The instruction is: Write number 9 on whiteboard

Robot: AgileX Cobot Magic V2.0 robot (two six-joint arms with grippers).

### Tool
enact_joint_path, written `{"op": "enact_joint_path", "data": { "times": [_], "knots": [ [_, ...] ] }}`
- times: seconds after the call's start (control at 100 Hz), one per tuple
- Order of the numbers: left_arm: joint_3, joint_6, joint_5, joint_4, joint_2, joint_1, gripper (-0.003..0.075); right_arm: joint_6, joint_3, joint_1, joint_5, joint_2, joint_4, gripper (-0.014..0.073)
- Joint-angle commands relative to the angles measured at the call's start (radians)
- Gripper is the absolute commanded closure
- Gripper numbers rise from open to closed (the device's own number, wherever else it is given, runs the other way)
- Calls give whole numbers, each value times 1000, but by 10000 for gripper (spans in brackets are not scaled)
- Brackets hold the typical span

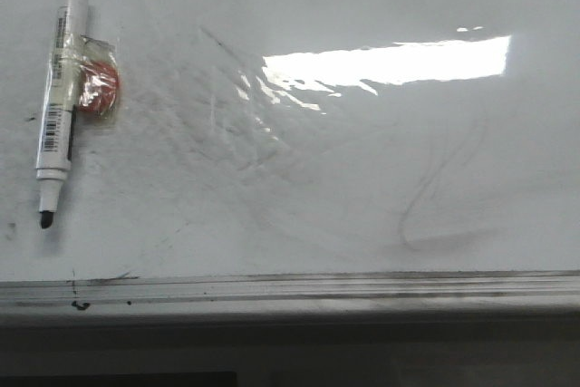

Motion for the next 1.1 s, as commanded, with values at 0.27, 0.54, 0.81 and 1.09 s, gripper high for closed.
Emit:
{"op": "enact_joint_path", "data": {
  "times": [0.27, 0.54, 0.81, 1.09],
  "knots": [
    [41, -3, -48, 0, -28, 0, 741, -5, 10, -4, -18, -21, -1, 657],
    [41, -3, -48, 69, -28, 0, 741, -5, 10, -4, -18, -21, -1, 657],
    [41, -3, -61, 150, -28, 0, 741, -5, 10, -4, -17, -21, -50, 657],
    [41, -3, -63, 312, -28, 0, 741, -5, 10, -4, -17, -21, -51, 657]
  ]
}}
